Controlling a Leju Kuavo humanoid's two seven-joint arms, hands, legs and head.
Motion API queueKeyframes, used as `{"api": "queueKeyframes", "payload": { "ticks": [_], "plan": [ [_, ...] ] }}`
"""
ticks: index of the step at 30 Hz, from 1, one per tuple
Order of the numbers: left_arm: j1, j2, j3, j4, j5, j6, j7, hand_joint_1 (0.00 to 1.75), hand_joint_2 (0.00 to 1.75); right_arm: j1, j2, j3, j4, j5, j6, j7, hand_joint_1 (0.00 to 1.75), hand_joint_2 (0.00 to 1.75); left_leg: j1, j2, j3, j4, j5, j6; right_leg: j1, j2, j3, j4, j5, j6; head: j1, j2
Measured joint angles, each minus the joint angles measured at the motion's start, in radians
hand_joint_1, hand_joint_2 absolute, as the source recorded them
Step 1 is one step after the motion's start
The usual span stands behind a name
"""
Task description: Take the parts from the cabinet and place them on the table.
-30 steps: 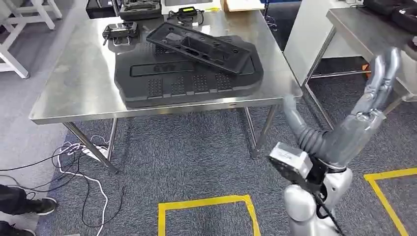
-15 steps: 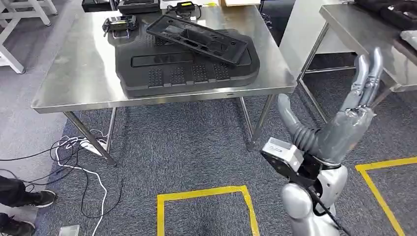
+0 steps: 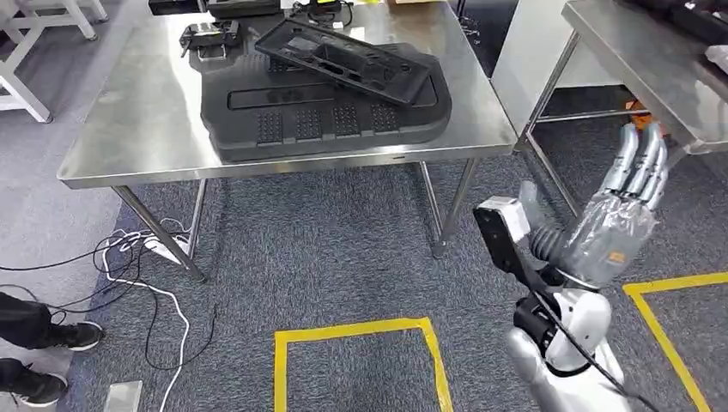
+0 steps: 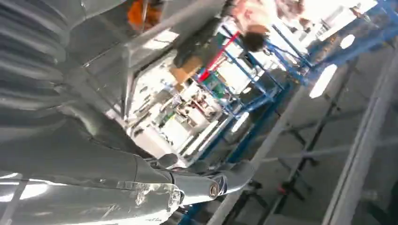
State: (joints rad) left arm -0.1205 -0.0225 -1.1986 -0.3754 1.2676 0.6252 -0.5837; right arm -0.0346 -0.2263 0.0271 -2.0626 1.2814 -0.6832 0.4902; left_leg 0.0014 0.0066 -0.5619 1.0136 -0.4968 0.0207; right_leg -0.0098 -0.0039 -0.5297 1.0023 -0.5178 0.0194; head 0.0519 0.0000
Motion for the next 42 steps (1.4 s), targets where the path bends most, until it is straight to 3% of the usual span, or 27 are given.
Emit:
{"api": "queueKeyframes", "payload": {
  "ticks": [5, 9, 18, 29, 42],
  "plan": [
    [0.0, 0.0, 0.0, 0.0, 0.0, -0.004, 0.0, 0.0, 0.0, 0.022, -0.084, 0.037, 0.056, -0.02, 0.019, 0.06, 0.0, 1.75, 0.001, 0.0, 0.003, -0.005, 0.003, -0.007, 0.002, 0.0, 0.0, 0.002, -0.002, -0.006, 0.0, 0.0],
    [0.0, 0.0, -0.006, 0.0, 0.0, -0.013, 0.0, 0.0, 0.0, 0.067, -0.127, 0.042, 0.127, -0.087, 0.003, 0.067, 0.0, 1.75, 0.001, 0.0, 0.003, -0.006, 0.002, -0.012, 0.002, -0.001, 0.0, 0.002, -0.005, -0.008, 0.0, 0.0],
    [0.0, 0.0, -0.016, 0.0, 0.001, -0.021, 0.006, 0.0, 0.0, 0.133, -0.144, 0.031, 0.303, -0.213, -0.002, 0.059, 0.0, 1.75, 0.0, 0.0, 0.003, -0.006, -0.001, -0.013, 0.0, -0.001, 0.0, 0.0, -0.006, -0.007, 0.001, 0.0],
    [0.0, 0.0, -0.022, 0.0, 0.002, -0.023, 0.0, 0.0, 0.0, 0.149, -0.054, -0.097, 0.379, -0.298, -0.005, -0.227, 0.0, 1.75, -0.002, 0.0, 0.003, -0.006, -0.001, -0.013, -0.002, -0.001, 0.001, 0.0, -0.006, -0.007, 0.0, 0.0],
    [-0.001, 0.0, -0.024, 0.0, 0.002, -0.021, -0.003, 0.0, 0.0, 0.124, 0.019, -0.175, 0.337, -0.303, -0.005, -0.317, 0.0, 1.75, -0.002, 0.0, 0.003, -0.006, -0.001, -0.013, -0.002, -0.001, 0.001, 0.0, -0.006, -0.007, 0.0, 0.0]
  ]
}}
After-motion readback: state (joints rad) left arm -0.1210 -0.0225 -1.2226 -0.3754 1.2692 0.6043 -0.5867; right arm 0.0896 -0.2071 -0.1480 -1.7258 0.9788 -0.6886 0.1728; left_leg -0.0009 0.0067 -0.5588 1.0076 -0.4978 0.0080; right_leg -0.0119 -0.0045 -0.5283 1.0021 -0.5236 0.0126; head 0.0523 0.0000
